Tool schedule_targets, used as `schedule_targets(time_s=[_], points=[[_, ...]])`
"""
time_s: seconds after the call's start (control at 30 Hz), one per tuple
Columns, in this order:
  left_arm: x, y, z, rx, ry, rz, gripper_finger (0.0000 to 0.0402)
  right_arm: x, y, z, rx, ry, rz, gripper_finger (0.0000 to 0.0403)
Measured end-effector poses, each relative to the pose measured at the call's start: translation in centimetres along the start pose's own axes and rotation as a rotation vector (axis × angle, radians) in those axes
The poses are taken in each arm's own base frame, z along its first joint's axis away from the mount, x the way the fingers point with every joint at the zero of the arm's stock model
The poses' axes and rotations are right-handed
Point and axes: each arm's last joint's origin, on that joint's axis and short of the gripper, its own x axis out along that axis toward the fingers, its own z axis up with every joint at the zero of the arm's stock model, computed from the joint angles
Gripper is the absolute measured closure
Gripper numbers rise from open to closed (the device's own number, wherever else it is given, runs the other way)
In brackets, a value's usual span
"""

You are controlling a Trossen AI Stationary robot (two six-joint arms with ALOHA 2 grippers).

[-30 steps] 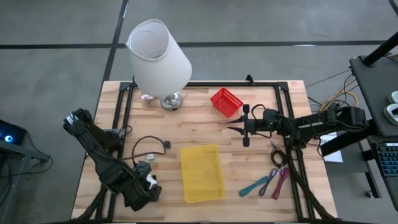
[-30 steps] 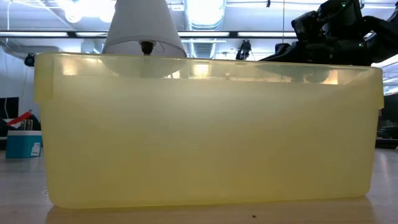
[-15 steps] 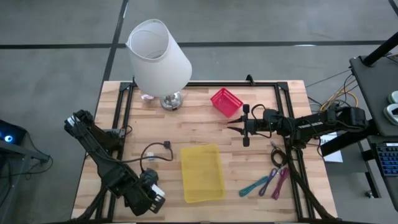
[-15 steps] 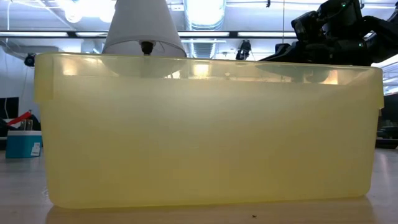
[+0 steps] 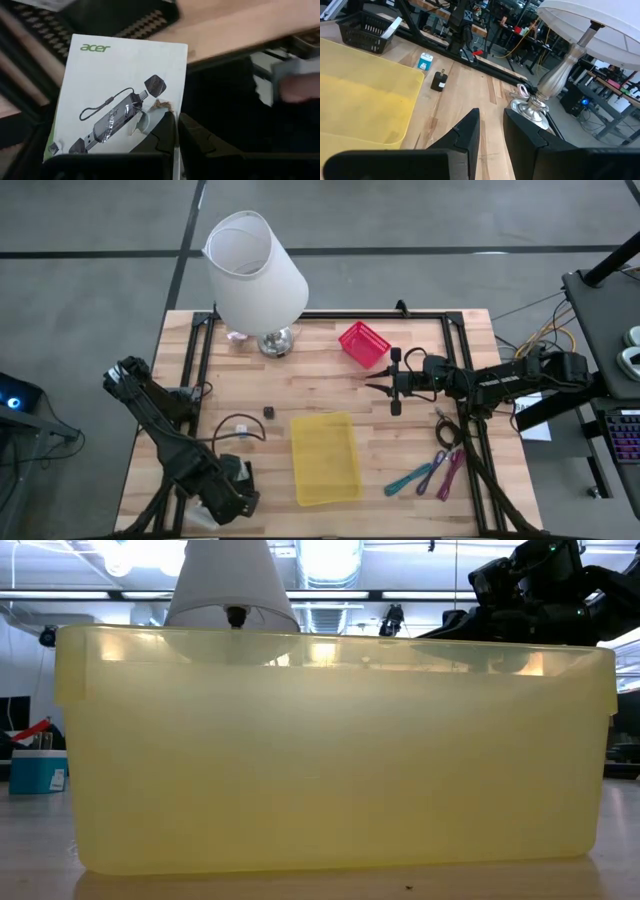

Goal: Pick and place items into bin
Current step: Put the card reader box into the black bin

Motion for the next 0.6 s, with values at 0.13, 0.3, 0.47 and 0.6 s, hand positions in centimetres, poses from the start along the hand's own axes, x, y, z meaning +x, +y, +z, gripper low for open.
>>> schedule_targets(time_s=[0.13,0.3,0.47,0.6], points=[[0.6,0.2,0.4,-0.023,0.006,0.036,0.0402,0.0,0.0,0.0,0.000,0.000,0.000,0.0328],[1.2,0.3,1.2,-0.059,-0.008,0.056,0.0402,0.0,0.0,0.0,0.000,0.000,0.000,0.0328],[2.1,0.6,1.7,-0.073,0.016,0.098,0.0402,0.0,0.0,0.0,0.000,0.001,0.000,0.0328],[2.4,0.7,2.0,-0.071,0.020,0.112,0.0402,0.0,0.0,0.0,0.000,0.001,0.000,0.0328]])
